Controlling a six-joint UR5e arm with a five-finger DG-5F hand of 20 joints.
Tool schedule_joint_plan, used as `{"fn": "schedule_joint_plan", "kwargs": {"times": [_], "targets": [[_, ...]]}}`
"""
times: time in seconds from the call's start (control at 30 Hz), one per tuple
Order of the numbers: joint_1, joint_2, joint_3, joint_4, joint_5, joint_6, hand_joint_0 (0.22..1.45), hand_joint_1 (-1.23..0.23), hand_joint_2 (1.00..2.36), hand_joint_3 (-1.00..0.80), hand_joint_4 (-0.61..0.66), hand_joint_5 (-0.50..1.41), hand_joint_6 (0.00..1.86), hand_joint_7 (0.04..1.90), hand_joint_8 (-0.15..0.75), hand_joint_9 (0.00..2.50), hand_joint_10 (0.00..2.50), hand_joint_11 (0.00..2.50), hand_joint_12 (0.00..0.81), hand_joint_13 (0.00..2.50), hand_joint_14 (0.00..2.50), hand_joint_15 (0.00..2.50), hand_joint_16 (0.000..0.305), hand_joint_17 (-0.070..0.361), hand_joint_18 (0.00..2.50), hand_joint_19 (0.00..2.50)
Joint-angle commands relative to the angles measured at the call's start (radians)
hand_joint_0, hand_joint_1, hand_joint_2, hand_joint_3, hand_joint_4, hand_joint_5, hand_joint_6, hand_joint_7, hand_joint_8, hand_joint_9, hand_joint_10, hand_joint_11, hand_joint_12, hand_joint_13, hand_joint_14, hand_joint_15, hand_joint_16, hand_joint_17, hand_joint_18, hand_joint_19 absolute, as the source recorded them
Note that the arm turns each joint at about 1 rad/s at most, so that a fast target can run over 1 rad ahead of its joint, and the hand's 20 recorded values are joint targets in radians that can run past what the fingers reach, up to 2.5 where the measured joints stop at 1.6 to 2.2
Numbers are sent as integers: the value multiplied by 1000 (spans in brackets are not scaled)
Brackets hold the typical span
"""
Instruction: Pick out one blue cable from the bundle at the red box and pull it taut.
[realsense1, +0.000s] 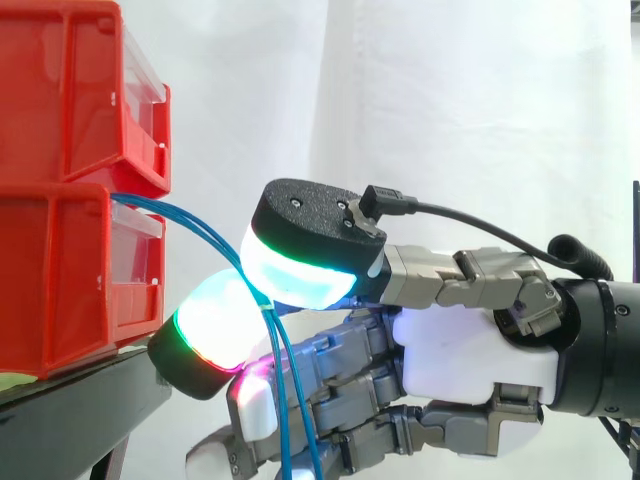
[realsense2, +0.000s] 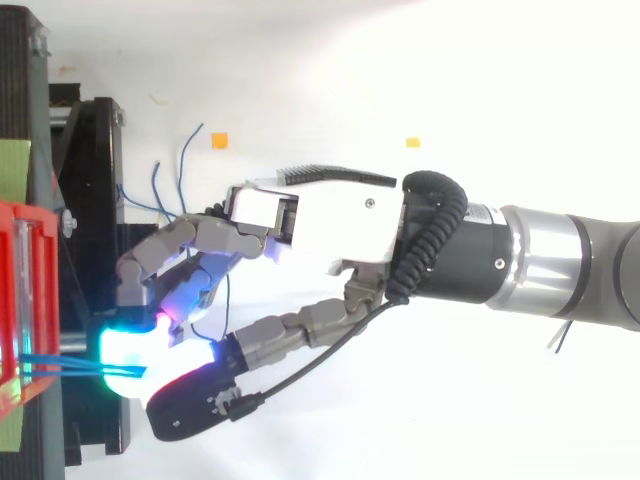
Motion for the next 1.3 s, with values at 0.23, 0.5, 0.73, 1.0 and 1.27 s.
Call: {"fn": "schedule_joint_plan", "kwargs": {"times": [0.23, 0.5, 0.73, 1.0, 1.27], "targets": [[-8, 1, 14, -31, -30, 20, 734, -816, 1027, -166, -206, -179, 964, 1254, 213, 953, 24, 731, 283, 734, 17, 386, 40, 90, 789, 616], [-20, 1, 23, -57, -52, 43, 817, -844, 1018, -307, -290, -170, 987, 1210, 184, 1010, 27, 750, 266, 761, 17, 402, 37, 84, 772, 647], [-34, 1, 46, -92, -89, 45, 829, -876, 1007, -435, -310, -156, 983, 1228, 193, 1058, 28, 746, 261, 791, 17, 402, 36, 82, 798, 622], [-45, 1, 46, -94, -109, 45, 819, -897, 1000, -500, -319, -139, 979, 1252, 201, 1103, 26, 765, 260, 826, 19, 402, 36, 80, 827, 604], [-48, 2, 46, -92, -110, 45, 790, -932, 1000, -500, -302, -124, 972, 1258, 204, 1136, 29, 762, 261, 868, 18, 432, 35, 80, 864, 581]]}}
